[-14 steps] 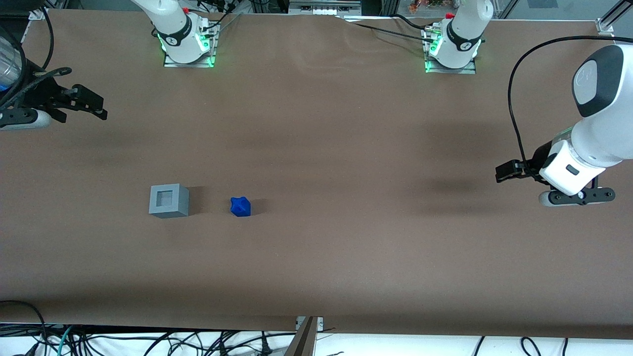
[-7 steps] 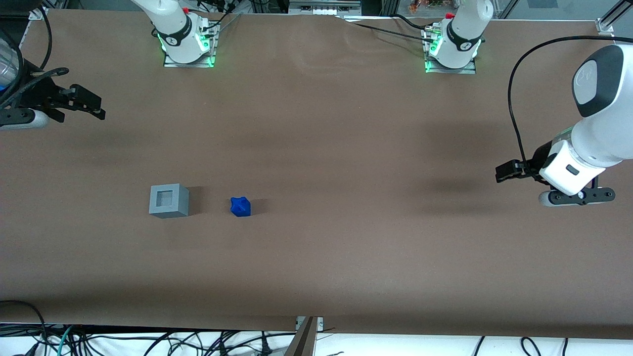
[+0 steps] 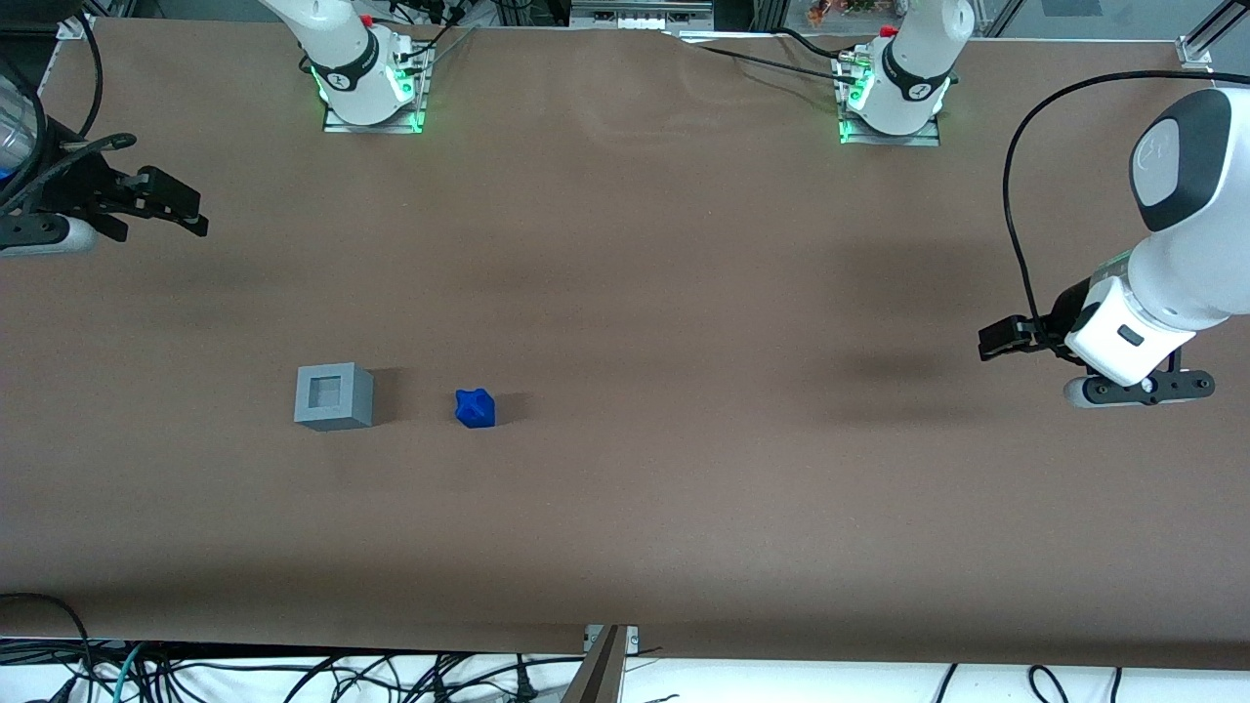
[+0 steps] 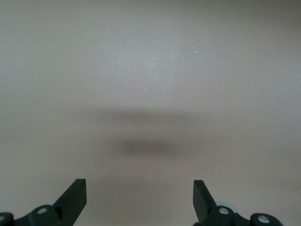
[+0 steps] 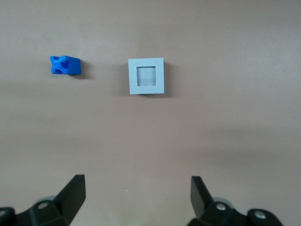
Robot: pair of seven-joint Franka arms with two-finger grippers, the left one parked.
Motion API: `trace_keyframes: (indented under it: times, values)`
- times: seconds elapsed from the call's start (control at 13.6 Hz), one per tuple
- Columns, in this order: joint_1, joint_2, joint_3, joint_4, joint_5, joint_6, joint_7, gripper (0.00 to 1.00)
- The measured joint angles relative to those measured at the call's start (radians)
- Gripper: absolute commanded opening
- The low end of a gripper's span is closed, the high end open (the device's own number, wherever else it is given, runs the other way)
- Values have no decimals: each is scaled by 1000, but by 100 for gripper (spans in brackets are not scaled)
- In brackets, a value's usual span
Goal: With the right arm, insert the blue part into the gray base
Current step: 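Move the open right gripper over the blue block and lower it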
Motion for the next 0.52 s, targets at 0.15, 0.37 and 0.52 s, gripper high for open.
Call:
trace_keyframes:
  times: [0.15,0.37,0.52]
  values:
    - [0,0,0,0,0,0,0,99]
    - [0,1,2,-1,0,-1,0,99]
    - [1,5,9,-2,1,-1,0,99]
